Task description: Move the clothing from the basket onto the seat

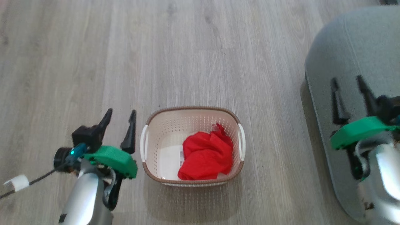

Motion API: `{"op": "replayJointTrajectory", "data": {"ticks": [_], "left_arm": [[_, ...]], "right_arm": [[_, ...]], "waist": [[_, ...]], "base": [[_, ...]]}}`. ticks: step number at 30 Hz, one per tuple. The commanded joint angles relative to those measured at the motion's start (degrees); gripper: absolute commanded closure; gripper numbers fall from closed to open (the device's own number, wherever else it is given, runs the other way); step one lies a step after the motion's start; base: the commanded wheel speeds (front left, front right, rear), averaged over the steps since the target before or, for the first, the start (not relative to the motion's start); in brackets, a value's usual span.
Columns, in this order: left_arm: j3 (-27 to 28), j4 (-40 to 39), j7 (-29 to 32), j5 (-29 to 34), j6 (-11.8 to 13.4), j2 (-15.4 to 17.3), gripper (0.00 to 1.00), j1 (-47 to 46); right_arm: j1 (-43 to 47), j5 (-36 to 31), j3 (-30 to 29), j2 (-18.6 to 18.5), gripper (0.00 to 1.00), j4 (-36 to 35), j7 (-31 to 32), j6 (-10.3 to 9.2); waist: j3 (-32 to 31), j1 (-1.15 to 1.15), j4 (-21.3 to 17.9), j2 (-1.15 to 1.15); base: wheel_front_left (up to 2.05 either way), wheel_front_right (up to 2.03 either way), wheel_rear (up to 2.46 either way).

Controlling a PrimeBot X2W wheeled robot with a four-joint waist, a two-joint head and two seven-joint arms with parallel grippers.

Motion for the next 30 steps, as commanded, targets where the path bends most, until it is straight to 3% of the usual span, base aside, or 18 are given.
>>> {"op": "replayJointTrajectory", "data": {"ticks": [1,6,16,30], "left_arm": [[3.07,-2.06,-0.29,0.74,0.43,0.45,0.0,0.04],[6.01,-2.5,-0.29,2.22,0.53,0.31,0.0,2.64],[9.39,-3.64,-0.29,3.97,0.68,0.11,0.0,6.3],[8.77,-4.62,-0.29,3.8,1.4,-0.01,0.0,8.59]], "right_arm": [[0.41,0.5,2.0,0.28,0.0,-2.17,-0.53,-0.02],[3.44,-0.02,6.07,1.97,0.0,-1.44,-0.53,-0.02],[7.04,0.04,6.53,3.93,0.0,-1.23,-0.53,-0.02],[8.46,-0.1,6.21,4.89,0.0,-1.91,-0.53,-0.02]], "waist": [[-1.98,0.01,1.32,-0.01],[-4.26,0.01,1.55,-0.01],[-7.46,0.01,0.98,-0.01],[-8.24,0.01,0.92,-0.01]], "base": [[0.0,0.0,0.0],[0.0,0.0,0.0],[0.0,0.0,0.0],[0.0,0.0,0.0]]}}
